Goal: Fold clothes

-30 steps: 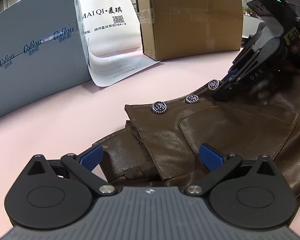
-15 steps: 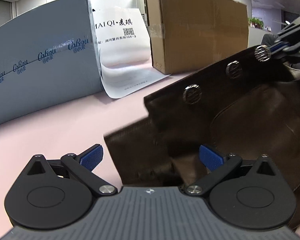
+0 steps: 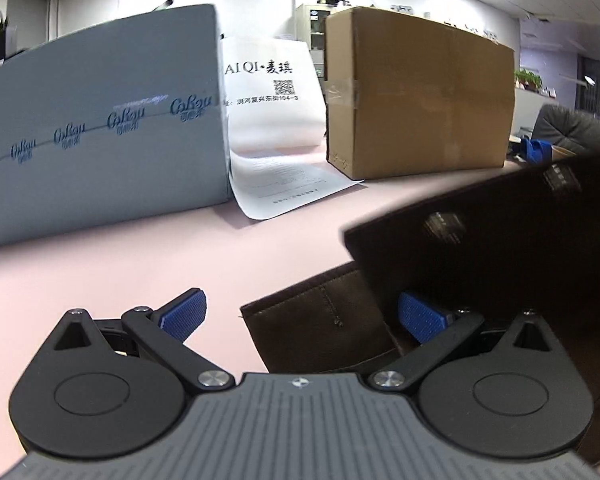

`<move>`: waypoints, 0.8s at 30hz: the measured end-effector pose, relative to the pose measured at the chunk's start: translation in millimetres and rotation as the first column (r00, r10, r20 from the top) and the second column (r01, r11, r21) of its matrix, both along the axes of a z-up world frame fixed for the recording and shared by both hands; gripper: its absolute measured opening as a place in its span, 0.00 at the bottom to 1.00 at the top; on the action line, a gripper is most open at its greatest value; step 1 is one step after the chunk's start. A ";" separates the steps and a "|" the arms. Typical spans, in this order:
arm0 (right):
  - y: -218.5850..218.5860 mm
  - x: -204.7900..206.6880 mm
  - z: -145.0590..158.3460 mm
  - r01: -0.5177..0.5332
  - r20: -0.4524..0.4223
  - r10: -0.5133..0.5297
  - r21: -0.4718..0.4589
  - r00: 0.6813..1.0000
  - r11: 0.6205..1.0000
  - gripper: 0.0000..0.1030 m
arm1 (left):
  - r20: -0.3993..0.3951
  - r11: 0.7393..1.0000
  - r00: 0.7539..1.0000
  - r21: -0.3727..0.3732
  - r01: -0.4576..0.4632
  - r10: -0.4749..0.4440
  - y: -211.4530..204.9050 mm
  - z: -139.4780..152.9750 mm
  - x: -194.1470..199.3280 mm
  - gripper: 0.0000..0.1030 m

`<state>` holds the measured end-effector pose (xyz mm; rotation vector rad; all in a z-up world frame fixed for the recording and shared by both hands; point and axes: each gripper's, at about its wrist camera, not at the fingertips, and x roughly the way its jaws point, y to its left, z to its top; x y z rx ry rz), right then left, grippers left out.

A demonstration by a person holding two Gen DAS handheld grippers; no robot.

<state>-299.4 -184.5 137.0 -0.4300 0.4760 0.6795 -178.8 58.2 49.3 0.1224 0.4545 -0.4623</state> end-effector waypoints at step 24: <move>44.0 -8.7 -21.6 -0.128 -0.010 0.129 -0.228 0.992 0.965 0.40 | -0.077 0.957 0.966 0.135 0.257 -0.249 -49.3 -36.3 -19.2 0.99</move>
